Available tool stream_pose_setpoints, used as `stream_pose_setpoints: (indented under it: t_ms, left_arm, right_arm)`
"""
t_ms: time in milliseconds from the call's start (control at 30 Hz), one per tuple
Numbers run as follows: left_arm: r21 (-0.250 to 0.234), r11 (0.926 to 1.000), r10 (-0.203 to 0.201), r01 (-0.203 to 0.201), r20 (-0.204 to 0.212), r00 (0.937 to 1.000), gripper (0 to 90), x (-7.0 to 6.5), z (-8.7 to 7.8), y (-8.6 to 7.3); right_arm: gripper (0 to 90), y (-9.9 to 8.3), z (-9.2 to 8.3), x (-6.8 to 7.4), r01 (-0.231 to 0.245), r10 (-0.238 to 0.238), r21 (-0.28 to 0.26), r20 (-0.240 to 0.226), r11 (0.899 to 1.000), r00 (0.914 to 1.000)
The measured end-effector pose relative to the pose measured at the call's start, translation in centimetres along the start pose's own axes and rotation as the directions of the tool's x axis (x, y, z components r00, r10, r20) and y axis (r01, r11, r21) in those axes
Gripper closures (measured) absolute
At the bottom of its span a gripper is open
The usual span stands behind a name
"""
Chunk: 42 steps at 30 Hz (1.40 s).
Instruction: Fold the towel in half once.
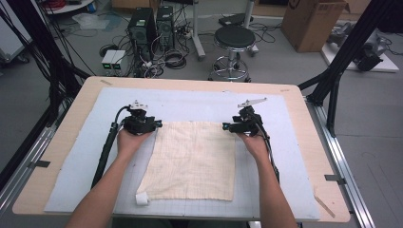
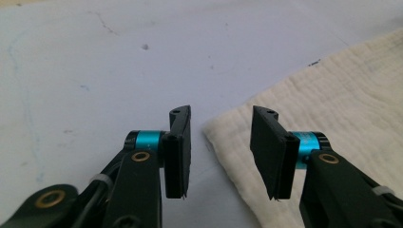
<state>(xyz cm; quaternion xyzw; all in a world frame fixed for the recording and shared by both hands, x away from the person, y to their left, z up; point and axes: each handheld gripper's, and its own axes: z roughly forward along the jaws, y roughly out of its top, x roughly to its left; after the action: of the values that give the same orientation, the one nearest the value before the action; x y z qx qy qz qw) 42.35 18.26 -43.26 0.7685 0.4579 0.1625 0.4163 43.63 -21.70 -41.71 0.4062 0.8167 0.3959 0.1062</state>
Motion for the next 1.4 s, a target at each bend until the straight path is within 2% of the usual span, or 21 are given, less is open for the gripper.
stream_pose_setpoints:
  t_ms: [200,267,300,367,433,567,667,800,900,967,1133,1267,1400]
  left_arm:
    - [0.039,0.9992,0.007,-0.006,-0.01,0.9999,61.8,0.0,0.9,-0.3]
    - [0.037,0.9992,-0.012,0.012,-0.004,0.9999,62.6,0.1,1.1,-0.4]
    - [0.047,0.9989,-0.005,0.005,-0.001,1.0,62.7,0.2,1.1,-0.5]
    - [0.032,0.9993,-0.017,0.017,-0.001,0.9999,63.5,0.1,1.2,-0.5]
    - [0.038,0.9993,-0.008,0.008,0.003,1.0,63.9,0.1,1.2,-0.4]
    - [0.027,0.9996,-0.006,0.006,-0.005,1.0,66.1,-0.2,1.4,-0.5]
    - [0.034,0.9994,0.012,-0.011,-0.042,0.999,72.8,-0.4,1.5,-0.4]
    - [0.03,0.9995,0.008,-0.007,-0.045,0.9989,84.2,-0.5,1.5,-0.4]
    - [0.03,0.9995,0.008,-0.007,-0.057,0.9983,86.7,-0.5,1.4,-0.3]
    - [0.031,0.9995,0.005,-0.003,-0.06,0.9982,87.1,-0.1,1.1,-0.2]
    - [-0.019,0.9997,-0.016,0.015,-0.082,0.9965,87.3,0.7,-0.2,0.4]
    - [-0.036,0.9992,-0.022,0.019,-0.097,0.9951,87.2,1.5,-1.0,0.7]
    - [-0.076,0.9964,-0.045,0.037,-0.102,0.9938,87.2,2.1,-1.8,1.0]
  right_arm:
    - [44.7,-0.4,0.4,-0.6,-0.025,0.025,0.031,0.024,0.999,0.9994]
    - [47.4,-0.5,0.6,-0.7,-0.033,0.032,0.047,0.038,0.998,0.9988]
    - [48.5,-0.5,0.7,-0.8,-0.039,0.037,0.05,0.036,0.998,0.9987]
    - [50.9,-0.6,1.1,-0.9,-0.047,0.044,0.062,0.05,0.997,0.9978]
    - [54.8,-0.8,1.4,-1.0,-0.054,0.05,0.078,0.054,0.996,0.9973]
    - [62.6,-0.7,1.7,-0.9,-0.041,0.034,0.089,0.079,0.995,0.9963]
    - [70.5,-0.6,1.7,-0.6,-0.025,0.015,0.102,0.093,0.994,0.9956]
    - [81.4,-0.5,1.8,-0.2,-0.011,0.002,0.12,0.079,0.993,0.9969]
    - [83.3,-0.3,1.9,-0.1,0.011,-0.02,0.126,0.073,0.992,0.9971]
    - [83.5,-0.3,1.9,0.0,0.007,-0.016,0.123,0.065,0.992,0.9978]
    - [83.9,0.2,2.2,0.5,0.003,-0.007,0.098,0.046,0.995,0.9989]
    - [83.9,1.2,2.3,0.9,0.022,-0.025,0.077,0.04,0.997,0.9989]
    - [84.0,2.3,1.7,1.2,0.014,-0.016,0.029,0.036,0.999,0.9992]
